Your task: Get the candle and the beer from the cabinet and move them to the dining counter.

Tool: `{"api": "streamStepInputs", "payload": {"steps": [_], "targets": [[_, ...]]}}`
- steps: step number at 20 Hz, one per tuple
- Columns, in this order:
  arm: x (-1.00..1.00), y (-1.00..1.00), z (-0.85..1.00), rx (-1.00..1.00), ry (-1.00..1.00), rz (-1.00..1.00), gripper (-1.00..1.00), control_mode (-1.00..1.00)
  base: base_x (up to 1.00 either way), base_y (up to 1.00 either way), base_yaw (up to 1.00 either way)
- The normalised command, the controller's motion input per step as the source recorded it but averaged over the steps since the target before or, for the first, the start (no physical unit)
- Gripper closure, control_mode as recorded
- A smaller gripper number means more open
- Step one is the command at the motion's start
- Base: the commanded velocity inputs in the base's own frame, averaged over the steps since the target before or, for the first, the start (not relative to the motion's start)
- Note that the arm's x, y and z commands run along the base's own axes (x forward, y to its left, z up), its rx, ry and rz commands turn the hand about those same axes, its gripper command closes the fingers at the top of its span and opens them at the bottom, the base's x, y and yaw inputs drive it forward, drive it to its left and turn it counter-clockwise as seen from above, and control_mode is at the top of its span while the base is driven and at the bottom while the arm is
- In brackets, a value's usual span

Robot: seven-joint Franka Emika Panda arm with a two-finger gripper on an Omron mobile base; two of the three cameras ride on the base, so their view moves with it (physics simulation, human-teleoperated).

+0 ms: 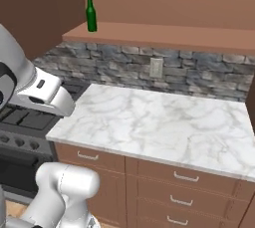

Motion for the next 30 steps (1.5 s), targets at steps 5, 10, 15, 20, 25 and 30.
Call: {"api": "streamStepInputs", "payload": {"steps": [5, 10, 15, 20, 25, 30], "targets": [[0.0, 0.0, 0.0, 0.0, 0.0, 0.0, -1.0, 1.0, 0.49, 0.2, 0.0], [0.0, 0.0, 0.0, 0.0, 0.0, 0.0, -1.0, 1.0, 0.7, -0.13, 0.0], [0.0, 0.0, 0.0, 0.0, 0.0, 0.0, -1.0, 1.0, 0.68, -0.48, 0.0], [0.0, 0.0, 0.0, 0.0, 0.0, 0.0, -1.0, 1.0, 0.41, -0.42, 0.03], [0.0, -0.01, 0.0, 0.0, 0.0, 0.0, -1.0, -1.0, 0.03, -0.04, 0.0], [0.0, -0.03, 0.1, 0.0, 0.0, 0.09, -1.0, -1.0, 0.0, 0.0, 0.0]]}}
